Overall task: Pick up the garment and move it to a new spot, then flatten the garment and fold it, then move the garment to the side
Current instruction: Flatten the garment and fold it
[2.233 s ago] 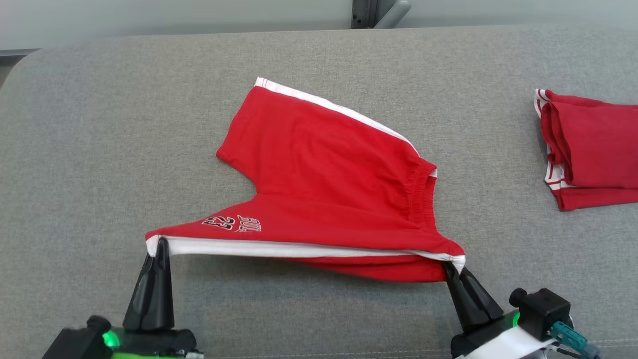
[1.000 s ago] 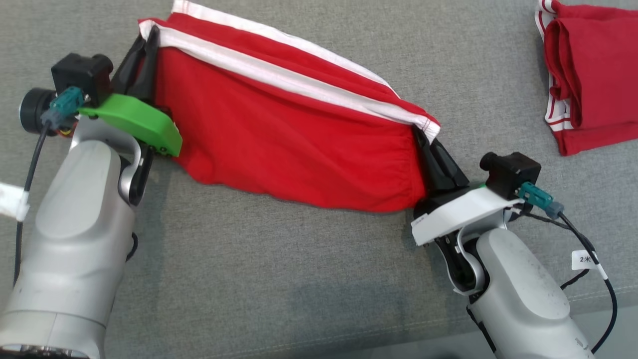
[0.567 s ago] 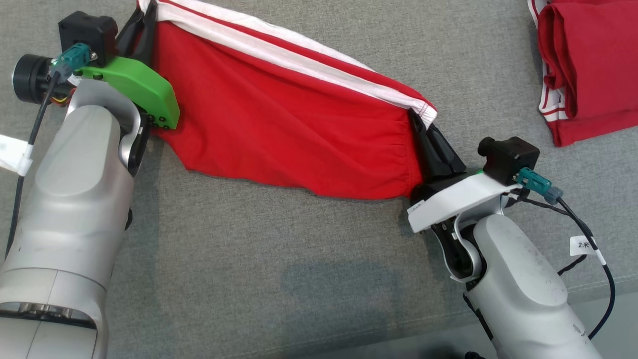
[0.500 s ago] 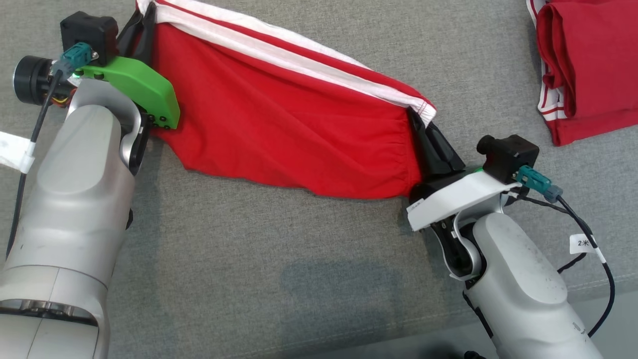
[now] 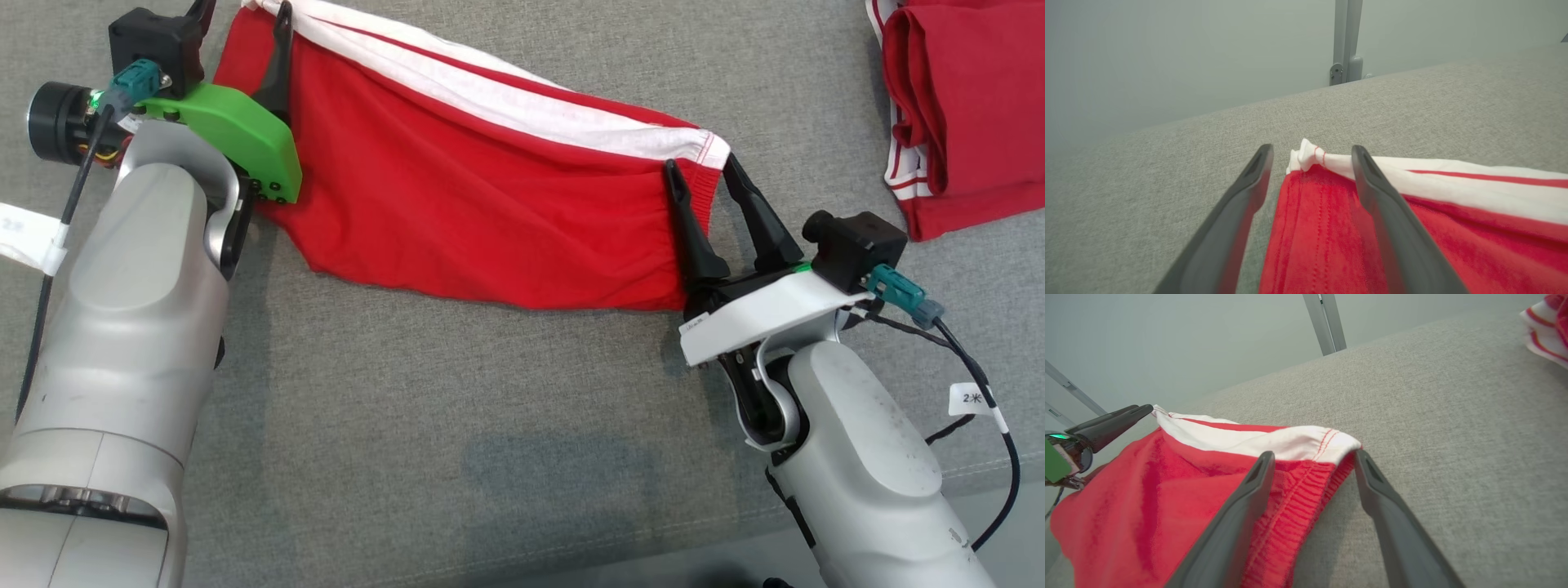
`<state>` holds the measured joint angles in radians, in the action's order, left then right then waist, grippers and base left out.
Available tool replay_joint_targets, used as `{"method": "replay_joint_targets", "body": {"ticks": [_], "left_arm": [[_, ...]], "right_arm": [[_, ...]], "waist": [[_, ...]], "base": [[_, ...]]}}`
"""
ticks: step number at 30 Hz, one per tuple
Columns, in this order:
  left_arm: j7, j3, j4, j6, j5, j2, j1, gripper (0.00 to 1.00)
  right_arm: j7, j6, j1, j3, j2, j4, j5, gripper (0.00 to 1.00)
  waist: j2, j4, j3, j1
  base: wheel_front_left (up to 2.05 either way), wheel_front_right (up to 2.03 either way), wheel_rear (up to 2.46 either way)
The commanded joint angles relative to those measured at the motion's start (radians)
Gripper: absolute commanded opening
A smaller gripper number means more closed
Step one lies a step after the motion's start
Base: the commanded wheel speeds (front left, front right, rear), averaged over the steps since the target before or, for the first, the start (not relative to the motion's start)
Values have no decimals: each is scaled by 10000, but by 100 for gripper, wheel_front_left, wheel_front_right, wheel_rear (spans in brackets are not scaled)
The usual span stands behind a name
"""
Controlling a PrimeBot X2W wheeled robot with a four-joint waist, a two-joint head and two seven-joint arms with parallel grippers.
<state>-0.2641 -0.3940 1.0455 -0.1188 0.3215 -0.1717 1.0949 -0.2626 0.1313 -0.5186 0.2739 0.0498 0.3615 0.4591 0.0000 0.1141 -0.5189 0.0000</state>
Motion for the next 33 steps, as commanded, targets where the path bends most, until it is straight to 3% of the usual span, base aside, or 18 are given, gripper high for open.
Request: {"method": "replay_joint_targets", "body": {"ticks": [1, 12, 19, 33], "left_arm": [[2, 60, -73, 17, -31, -36, -205, 100], [2, 403, -548, -99, 501, -315, -1359, 100], [700, -406, -526, -121, 1319, -479, -2608, 100], [1677, -678, -515, -119, 2433, -840, -2557, 100]], "right_arm": [[-28, -13, 171, -82, 17, -107, -112, 100], [-28, -13, 1594, -868, 15, -982, -917, 100], [-28, -13, 2860, -1523, 17, -1887, -1286, 100], [-28, -13, 3084, -1510, 16, -2398, -1177, 100]], "waist": [[0, -74, 79, 0], [0, -431, 870, 0], [0, -512, 1799, 0], [0, 57, 1548, 0]], "base": [[0, 0, 0], [0, 0, 0], [0, 0, 0], [0, 0, 0]]}}
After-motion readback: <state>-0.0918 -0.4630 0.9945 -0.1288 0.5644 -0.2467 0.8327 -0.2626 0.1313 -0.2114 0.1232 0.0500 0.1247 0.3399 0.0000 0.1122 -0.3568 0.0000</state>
